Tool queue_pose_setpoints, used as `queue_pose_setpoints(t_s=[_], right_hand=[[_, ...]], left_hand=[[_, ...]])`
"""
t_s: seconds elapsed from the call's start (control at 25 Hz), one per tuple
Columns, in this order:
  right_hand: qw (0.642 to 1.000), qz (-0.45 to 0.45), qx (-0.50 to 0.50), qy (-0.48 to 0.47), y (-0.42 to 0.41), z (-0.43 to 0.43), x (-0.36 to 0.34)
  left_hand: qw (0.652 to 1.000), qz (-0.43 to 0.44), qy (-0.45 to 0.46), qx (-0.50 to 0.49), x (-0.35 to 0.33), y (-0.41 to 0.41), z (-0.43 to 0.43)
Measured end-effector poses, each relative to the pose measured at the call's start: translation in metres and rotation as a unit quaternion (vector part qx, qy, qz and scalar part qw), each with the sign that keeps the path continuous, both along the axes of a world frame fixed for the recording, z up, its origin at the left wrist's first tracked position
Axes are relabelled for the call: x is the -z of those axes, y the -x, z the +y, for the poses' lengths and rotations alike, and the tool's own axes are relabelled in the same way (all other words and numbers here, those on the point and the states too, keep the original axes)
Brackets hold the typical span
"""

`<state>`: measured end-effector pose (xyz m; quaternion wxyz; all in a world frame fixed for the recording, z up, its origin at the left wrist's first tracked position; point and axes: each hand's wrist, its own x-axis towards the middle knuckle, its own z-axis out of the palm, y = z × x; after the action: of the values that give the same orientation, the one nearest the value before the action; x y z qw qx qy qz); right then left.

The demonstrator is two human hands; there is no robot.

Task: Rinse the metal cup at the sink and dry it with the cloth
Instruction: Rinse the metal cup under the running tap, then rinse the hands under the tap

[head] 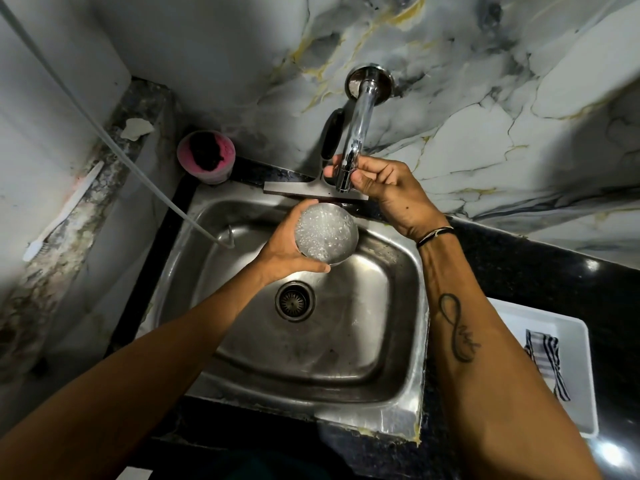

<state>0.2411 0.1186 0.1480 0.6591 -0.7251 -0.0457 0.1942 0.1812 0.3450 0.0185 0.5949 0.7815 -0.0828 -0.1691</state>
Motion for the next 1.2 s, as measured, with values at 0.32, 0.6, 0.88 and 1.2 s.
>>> queue_pose_setpoints(t_s=[0.32, 0.6, 0.88, 1.2], right_hand=[[1.000, 0.001, 0.030, -0.005, 0.009, 0.006, 0.004], [0.999, -0.021, 0.031, 0.005, 0.010, 0.008, 0.005], [0.998, -0.038, 0.052, 0.014, 0.015, 0.012, 0.001], [0.993, -0.045, 0.088, 0.061, 0.026, 0.019, -0.011]], left_hand=[[1.000, 0.002, -0.002, 0.006, -0.012, -0.002, 0.006], [1.000, -0.005, -0.014, 0.021, -0.011, 0.008, 0.020], [0.964, -0.029, -0.226, 0.140, -0.010, 0.028, 0.035], [0.653, -0.367, -0.537, 0.388, -0.026, 0.043, 0.030]])
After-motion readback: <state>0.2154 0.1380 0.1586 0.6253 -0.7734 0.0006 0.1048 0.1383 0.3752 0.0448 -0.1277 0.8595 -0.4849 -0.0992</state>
